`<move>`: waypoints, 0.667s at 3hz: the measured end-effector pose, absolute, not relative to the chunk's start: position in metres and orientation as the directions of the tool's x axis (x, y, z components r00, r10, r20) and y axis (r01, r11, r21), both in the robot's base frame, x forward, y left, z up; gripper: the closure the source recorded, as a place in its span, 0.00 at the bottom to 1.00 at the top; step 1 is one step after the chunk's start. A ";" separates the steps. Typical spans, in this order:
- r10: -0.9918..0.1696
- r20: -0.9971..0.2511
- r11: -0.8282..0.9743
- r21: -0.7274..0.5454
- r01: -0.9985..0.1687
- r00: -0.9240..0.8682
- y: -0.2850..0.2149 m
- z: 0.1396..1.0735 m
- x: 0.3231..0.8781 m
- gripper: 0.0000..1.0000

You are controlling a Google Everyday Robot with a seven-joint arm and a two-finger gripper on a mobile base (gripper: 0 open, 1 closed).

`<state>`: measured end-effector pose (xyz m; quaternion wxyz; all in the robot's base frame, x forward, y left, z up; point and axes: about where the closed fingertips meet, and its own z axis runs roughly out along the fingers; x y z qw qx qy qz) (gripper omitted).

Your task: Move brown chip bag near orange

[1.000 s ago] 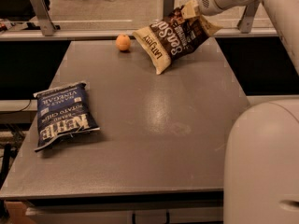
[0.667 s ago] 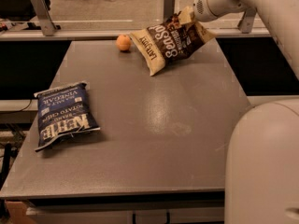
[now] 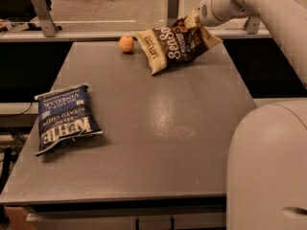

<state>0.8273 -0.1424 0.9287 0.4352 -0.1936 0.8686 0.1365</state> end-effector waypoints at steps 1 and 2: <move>-0.189 -0.808 0.898 0.088 -0.431 -0.558 -0.150 0.926 0.833 0.36; -0.164 -0.812 0.902 0.106 -0.418 -0.560 -0.155 0.926 0.837 0.13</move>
Offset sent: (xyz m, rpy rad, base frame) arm 0.0156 -0.0247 0.0064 0.0641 -0.0016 -0.0650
